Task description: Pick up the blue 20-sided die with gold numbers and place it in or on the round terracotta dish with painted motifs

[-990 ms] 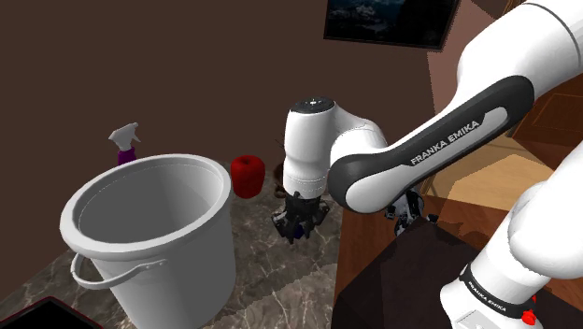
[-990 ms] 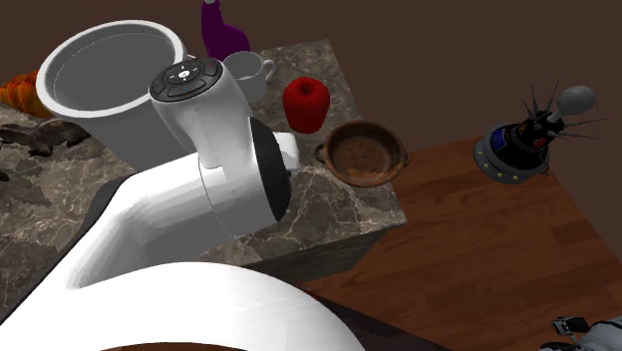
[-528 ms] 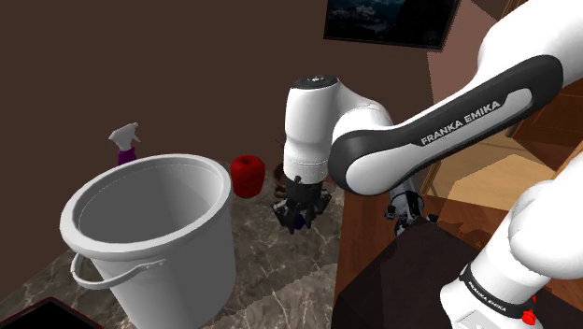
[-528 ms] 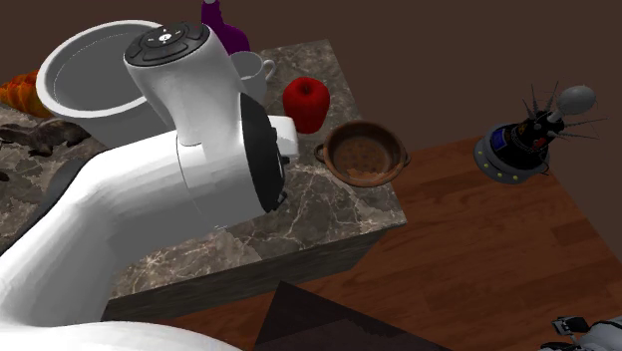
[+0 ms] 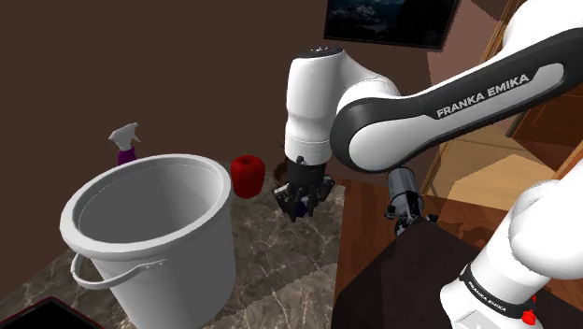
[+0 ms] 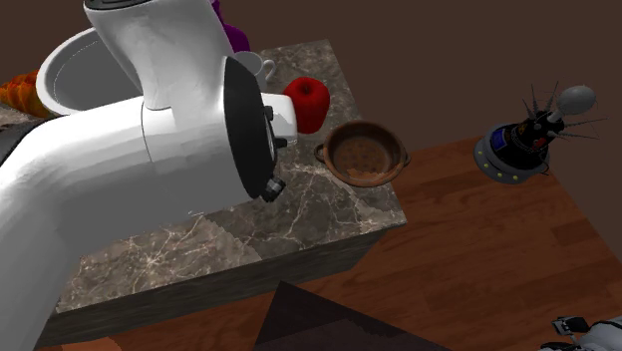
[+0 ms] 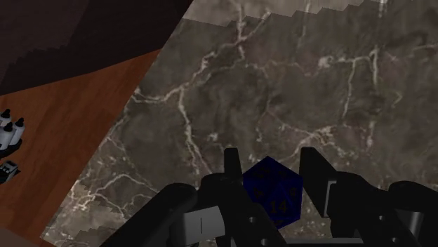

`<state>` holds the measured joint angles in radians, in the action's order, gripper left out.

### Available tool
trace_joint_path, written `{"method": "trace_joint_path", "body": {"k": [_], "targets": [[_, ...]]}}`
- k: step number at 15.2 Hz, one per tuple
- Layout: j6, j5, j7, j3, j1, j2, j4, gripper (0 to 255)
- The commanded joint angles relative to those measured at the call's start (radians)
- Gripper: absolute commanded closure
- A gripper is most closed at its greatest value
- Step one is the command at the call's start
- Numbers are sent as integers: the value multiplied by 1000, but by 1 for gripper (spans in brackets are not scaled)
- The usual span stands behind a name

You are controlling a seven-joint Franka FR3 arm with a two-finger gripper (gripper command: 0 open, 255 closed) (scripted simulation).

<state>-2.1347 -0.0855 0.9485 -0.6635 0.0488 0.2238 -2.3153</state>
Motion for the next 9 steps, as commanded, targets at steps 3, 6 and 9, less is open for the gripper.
{"method": "trace_joint_path", "body": {"k": [3,6,9], "targets": [[59,-13,-13,11,4,27,36,255],[97,-20,-20,19,5,42,61,255],[90,8,-79,58,-31,13,78,255]]}}
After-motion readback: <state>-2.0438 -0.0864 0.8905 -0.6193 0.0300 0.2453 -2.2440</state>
